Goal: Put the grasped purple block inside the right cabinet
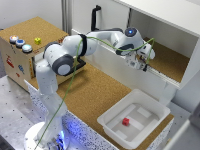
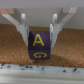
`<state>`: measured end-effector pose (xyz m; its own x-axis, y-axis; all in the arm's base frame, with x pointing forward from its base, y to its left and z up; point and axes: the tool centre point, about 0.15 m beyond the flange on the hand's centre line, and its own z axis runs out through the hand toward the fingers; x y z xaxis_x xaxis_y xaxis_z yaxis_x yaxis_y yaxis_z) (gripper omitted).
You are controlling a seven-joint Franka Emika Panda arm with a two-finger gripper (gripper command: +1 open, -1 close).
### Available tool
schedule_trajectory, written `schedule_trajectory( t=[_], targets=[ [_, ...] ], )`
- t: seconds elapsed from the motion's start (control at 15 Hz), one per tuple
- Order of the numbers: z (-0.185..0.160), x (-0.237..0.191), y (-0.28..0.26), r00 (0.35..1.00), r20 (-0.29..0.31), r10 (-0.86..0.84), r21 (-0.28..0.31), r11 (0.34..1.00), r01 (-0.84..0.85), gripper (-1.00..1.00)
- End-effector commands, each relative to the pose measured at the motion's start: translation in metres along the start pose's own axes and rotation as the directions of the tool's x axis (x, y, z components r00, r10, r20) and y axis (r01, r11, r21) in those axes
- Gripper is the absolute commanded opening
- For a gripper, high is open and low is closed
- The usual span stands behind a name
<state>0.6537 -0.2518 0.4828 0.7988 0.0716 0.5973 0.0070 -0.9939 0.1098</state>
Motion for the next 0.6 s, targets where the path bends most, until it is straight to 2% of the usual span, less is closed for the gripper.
schedule_trajectory(
  t=[0.0,0.07,0.53],
  targets=[
    [0.025,0.048,0.014,0.998,0.057,-0.040,0.118,0.992,0.033,-1.00],
    [0.022,0.048,0.010,0.998,0.050,-0.033,0.123,0.992,0.027,1.00],
    [-0.031,0.003,0.002,0.998,0.051,-0.041,0.089,0.995,0.037,1.00]
  ],
)
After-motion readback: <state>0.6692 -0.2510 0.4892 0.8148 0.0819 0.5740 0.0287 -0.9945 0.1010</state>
